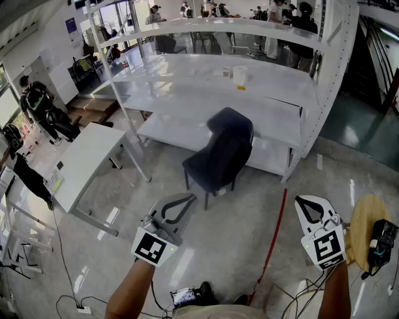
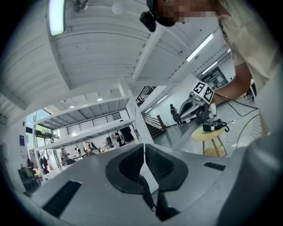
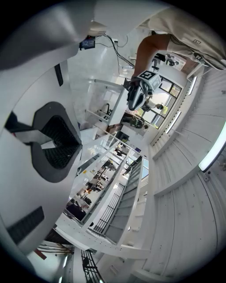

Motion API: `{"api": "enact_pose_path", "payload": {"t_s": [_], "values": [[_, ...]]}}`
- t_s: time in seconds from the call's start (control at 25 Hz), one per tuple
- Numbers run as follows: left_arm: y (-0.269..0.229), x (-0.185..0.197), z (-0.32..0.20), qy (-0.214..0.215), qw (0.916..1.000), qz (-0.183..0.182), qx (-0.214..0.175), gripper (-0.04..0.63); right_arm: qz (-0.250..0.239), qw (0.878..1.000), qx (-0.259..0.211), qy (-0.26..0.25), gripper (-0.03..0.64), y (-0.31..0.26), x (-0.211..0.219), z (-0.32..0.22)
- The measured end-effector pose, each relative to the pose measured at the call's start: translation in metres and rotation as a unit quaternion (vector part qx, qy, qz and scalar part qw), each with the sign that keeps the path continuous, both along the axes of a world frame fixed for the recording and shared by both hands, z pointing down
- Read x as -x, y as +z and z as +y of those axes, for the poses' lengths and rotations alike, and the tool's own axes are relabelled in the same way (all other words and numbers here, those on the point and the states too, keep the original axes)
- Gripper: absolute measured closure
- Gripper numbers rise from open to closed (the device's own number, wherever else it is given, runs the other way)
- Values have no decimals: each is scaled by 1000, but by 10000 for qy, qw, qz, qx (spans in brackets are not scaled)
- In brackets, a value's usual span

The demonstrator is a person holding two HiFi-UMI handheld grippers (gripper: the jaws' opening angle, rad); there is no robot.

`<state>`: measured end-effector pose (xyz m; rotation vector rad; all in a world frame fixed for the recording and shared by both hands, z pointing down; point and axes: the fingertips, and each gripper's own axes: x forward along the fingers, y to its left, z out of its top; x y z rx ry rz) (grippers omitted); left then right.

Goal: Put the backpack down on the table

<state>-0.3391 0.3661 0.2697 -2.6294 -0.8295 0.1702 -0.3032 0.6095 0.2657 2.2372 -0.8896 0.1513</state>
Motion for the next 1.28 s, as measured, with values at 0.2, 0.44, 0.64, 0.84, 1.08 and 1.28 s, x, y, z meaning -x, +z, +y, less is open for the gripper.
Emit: {"api": "enact_pose_path", "payload": {"t_s": [0.2,0.44,0.64,0.84,1.08,1.28], "values": [[1,-11,-8,30,10000,-39,43,575,-33,10000,10,45,593,0,-8,-7],[9,-24,-17,117,9999,-70,86,575,-65,9999,-10,122,592,6,-19,-18],[14,-39,-34,201,9996,-134,152,575,-101,9996,-91,235,592,9,-31,-34],[22,-57,-46,308,9991,-211,223,574,-69,9988,-265,407,592,17,-47,-48],[34,-84,-53,364,9987,-282,208,575,-158,9988,-236,404,591,34,-72,-66],[44,-122,-49,277,9985,-419,218,575,-229,9991,-222,282,591,43,-115,-70]]}}
